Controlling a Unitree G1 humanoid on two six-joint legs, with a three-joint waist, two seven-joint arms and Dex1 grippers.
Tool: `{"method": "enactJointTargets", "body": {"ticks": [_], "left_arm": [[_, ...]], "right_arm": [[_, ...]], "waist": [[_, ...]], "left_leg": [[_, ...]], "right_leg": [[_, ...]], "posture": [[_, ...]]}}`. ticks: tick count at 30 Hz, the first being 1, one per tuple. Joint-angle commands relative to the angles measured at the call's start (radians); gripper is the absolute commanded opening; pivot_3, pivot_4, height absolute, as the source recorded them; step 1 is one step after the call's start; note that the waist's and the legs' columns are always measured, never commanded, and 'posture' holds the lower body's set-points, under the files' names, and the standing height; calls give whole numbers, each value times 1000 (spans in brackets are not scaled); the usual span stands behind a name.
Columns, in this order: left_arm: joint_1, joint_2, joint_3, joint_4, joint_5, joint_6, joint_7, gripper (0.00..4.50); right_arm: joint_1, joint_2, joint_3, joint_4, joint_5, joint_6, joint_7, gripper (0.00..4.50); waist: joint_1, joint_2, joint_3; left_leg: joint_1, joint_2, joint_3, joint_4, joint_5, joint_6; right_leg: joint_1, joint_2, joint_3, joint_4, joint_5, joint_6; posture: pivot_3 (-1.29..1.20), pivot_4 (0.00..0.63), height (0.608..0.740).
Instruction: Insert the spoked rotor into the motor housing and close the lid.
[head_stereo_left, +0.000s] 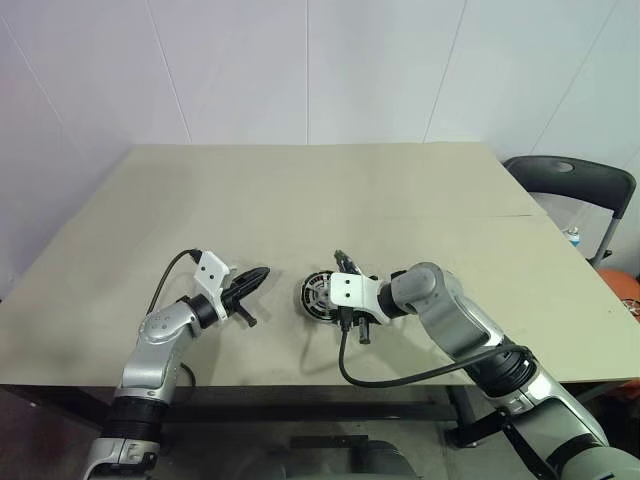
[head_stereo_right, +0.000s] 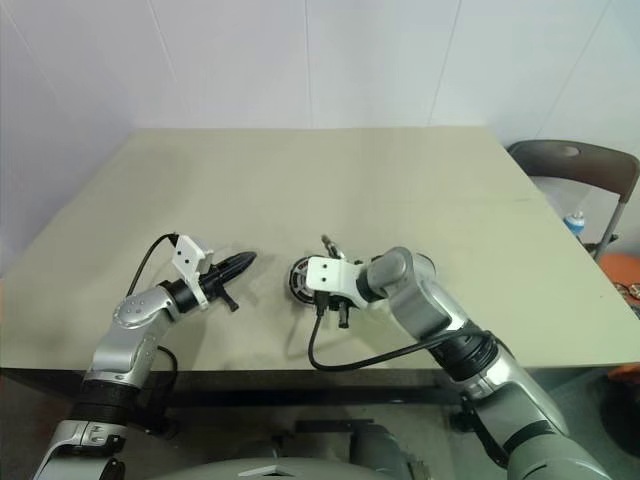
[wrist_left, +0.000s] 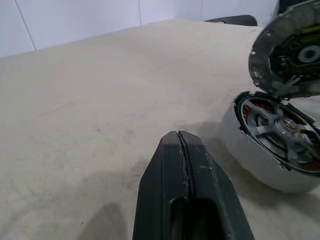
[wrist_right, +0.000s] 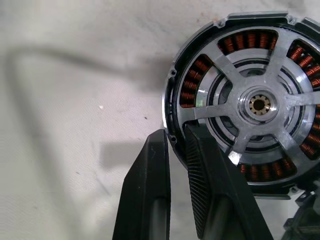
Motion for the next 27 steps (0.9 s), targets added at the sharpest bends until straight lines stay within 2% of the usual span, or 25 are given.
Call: {"method": "enactJointTargets", "body": {"ticks": [1, 7, 14, 15, 16, 22, 27], "left_arm": [[-12, -1, 8, -14, 0, -21, 3, 0], [-12, -1, 8, -12, 1, -21, 3, 0], [-6, 2, 9, -12, 4, -19, 2, 0], [-5, 3, 9, -11, 5, -19, 1, 0], [-4, 3, 9, -11, 6, -19, 1, 0], [-5, 1, 7, -6, 8, -18, -3, 0], [-4, 0, 5, -5, 9, -15, -5, 0]], "right_arm": [[-43, 56, -10, 51, 15, 23, -68, 561], [-75, 109, -25, 159, 20, 9, -158, 561], [-69, 81, -14, 173, 38, -21, -152, 561], [-70, 73, -18, 167, 46, -27, -143, 956], [-72, 69, -26, 162, 57, -30, -137, 1135], [-106, 91, -109, 162, 161, -23, -132, 2953], [-114, 85, -157, 111, 267, 13, -82, 2953]], "waist": [[-7, 0, 0], [-13, 0, 0], [-11, 3, 3], [-11, 3, 4], [-10, 3, 4], [-9, 3, 4], [-8, 4, 4]], "left_leg": [[0, 0, 0, 0, 0, 0], [3, 1, 0, 0, 0, 1], [15, 1, -1, 0, 1, -1], [16, 1, -1, 0, 1, -1], [16, 1, -1, 0, 1, -1], [9, 1, -1, 0, 1, -1], [2, 1, -2, 0, 1, -1]], "right_leg": [[0, 0, 0, 0, 0, 0], [1, 1, 0, 4, 1, -1], [13, 5, 0, 5, -1, -4], [13, 5, 0, 5, -1, -4], [13, 5, 0, 4, -1, -3], [6, 4, 1, 4, 3, -4], [-1, 5, 0, 3, 3, -4]], "posture": [[0, 0, 740], [0, 0, 740], [0, 0, 740], [0, 0, 740], [0, 0, 740], [0, 0, 740], [0, 0, 740]]}}
